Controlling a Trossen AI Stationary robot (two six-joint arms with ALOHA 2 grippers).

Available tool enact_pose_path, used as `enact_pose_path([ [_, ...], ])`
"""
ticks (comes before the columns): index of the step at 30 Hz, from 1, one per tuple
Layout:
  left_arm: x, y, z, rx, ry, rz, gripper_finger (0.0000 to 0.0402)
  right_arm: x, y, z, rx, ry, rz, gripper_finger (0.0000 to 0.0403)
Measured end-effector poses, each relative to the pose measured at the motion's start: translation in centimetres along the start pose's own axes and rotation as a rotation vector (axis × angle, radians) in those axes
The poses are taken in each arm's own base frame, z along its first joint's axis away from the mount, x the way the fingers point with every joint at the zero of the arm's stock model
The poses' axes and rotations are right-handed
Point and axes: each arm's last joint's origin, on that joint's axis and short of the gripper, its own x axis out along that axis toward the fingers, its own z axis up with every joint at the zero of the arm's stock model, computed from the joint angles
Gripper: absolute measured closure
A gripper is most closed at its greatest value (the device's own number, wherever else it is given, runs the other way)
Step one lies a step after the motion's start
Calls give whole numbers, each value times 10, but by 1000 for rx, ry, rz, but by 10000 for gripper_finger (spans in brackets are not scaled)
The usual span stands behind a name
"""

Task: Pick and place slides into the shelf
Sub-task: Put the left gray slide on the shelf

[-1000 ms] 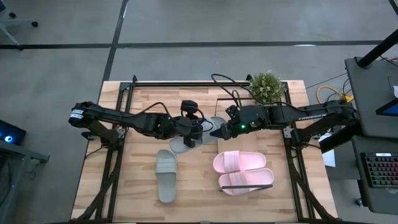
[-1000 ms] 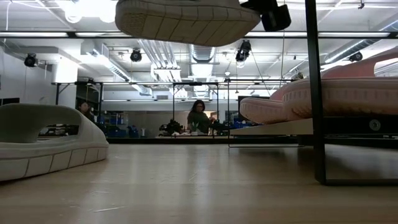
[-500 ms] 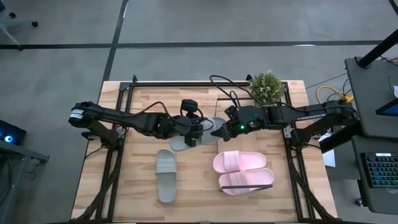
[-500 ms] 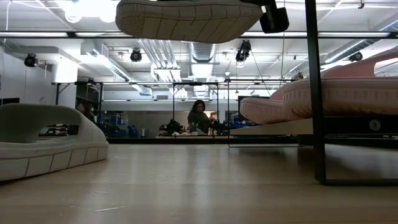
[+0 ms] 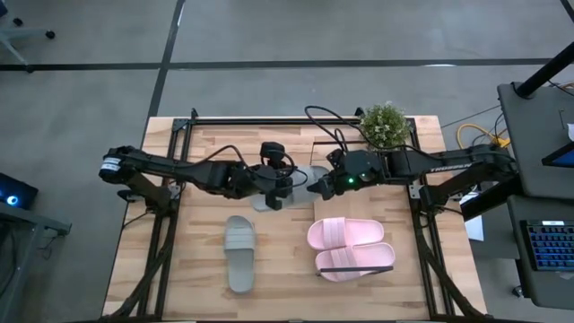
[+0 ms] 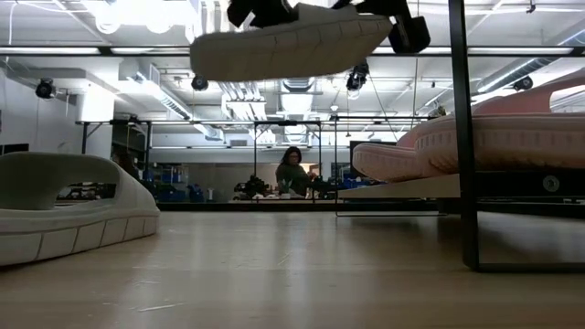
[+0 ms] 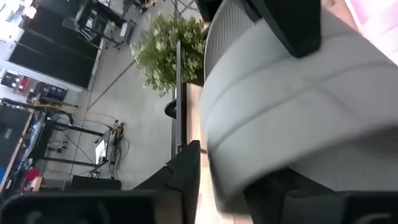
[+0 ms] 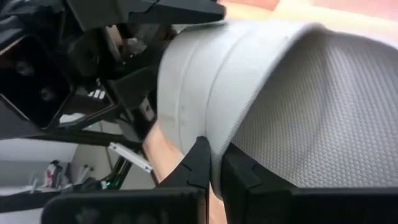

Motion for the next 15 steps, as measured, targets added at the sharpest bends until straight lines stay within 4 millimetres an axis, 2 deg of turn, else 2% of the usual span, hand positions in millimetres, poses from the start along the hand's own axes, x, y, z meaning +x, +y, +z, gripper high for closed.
enact_pose_path([
  [7,4,2,-10,-45,73,-18,278,-14,-5,1,-3,-43,-80,394],
  [12,5,5,-13,-47,87,-8,274,-27,-10,1,-5,-52,-127,394],
  [15,0,11,-14,-56,93,28,274,-38,-16,-1,-1,-82,-215,394],
])
